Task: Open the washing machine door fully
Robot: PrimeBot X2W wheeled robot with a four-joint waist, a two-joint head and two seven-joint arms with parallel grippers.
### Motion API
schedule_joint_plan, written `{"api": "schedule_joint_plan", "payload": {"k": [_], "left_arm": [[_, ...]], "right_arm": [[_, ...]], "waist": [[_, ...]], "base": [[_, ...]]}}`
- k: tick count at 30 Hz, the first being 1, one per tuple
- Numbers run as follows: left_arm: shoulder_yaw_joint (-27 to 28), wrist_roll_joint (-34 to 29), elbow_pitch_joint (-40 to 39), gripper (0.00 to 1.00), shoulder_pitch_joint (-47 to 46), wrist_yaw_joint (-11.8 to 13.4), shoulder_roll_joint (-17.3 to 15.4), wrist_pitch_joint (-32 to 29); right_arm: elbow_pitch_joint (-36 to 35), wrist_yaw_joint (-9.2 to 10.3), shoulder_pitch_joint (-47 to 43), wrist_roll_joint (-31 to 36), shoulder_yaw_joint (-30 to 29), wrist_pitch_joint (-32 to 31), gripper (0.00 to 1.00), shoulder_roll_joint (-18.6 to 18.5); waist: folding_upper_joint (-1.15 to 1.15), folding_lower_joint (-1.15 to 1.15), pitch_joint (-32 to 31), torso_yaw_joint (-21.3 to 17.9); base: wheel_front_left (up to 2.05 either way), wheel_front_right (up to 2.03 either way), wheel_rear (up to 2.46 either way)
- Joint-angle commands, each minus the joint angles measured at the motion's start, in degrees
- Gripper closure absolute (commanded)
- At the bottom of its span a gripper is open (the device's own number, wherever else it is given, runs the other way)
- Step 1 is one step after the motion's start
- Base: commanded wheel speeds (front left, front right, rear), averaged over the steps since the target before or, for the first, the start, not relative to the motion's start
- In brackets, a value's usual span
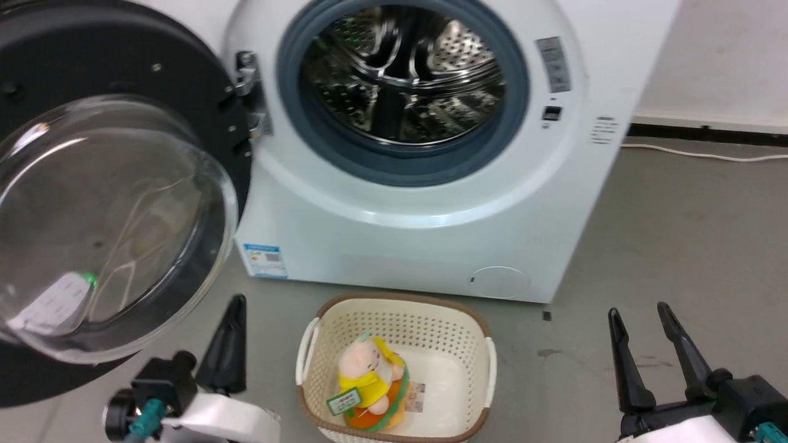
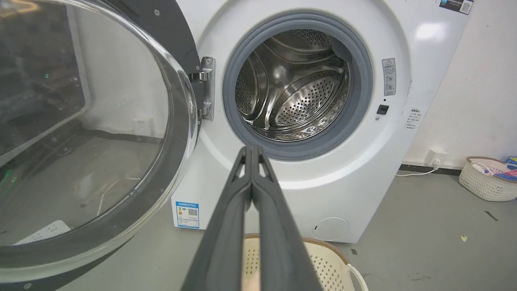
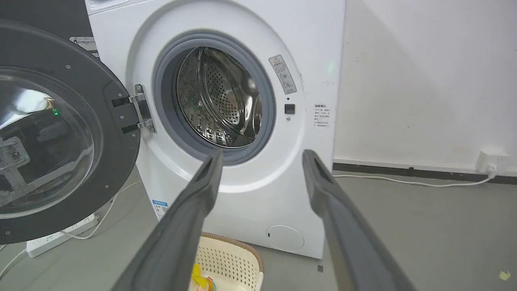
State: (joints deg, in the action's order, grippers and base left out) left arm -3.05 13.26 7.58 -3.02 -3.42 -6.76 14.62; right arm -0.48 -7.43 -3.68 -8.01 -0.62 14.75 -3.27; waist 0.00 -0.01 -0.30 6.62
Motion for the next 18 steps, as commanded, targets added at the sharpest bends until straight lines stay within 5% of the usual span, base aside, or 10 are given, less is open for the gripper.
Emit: {"api": "schedule_joint_plan", "payload": {"k": [1, 5, 6, 7, 8, 18], "left_arm": [[0.0, -0.3, 0.2, 1.0, 1.1, 0.3, 0.2, 0.3], [-0.7, -1.9, 0.3, 1.0, 3.0, 0.8, 0.7, 0.3], [-0.7, -2.3, 0.2, 0.91, 3.4, 1.0, 0.8, 0.4], [-0.8, -2.7, 0.1, 0.25, 3.9, 1.1, 1.0, 0.4], [-1.0, -3.2, 0.2, 0.0, 4.4, 1.3, 1.1, 0.4], [-1.6, -6.0, -0.4, 0.0, 6.6, 2.7, 2.4, 0.4]], "right_arm": [[0.0, -0.06, -0.7, 0.4, 0.1, 0.2, 0.0, 0.3], [0.6, -0.06, -1.3, 0.6, 0.1, 0.2, 0.0, 0.4], [0.7, -0.06, -1.4, 0.6, 0.0, 0.2, 0.0, 0.4], [0.9, -0.06, -1.5, 0.5, 0.0, 0.2, 0.0, 0.4], [1.0, -0.06, -1.6, 0.4, -0.1, 0.2, 0.0, 0.4], [2.2, -0.06, -1.9, -0.5, -0.2, 0.2, 0.0, 0.4]], "waist": [[0.0, 0.01, -0.5, -1.5], [0.0, 0.01, -0.5, -3.0], [0.0, 0.01, -0.5, -3.3], [0.0, 0.01, -0.4, -3.6], [0.0, 0.01, -0.4, -3.9], [0.0, 0.01, -0.4, -4.6]], "base": [[0.0, 0.0, 0.0], [0.0, 0.0, 0.0], [0.0, 0.0, 0.0], [0.0, 0.0, 0.0], [0.0, 0.0, 0.0], [0.0, 0.0, 0.0]]}}
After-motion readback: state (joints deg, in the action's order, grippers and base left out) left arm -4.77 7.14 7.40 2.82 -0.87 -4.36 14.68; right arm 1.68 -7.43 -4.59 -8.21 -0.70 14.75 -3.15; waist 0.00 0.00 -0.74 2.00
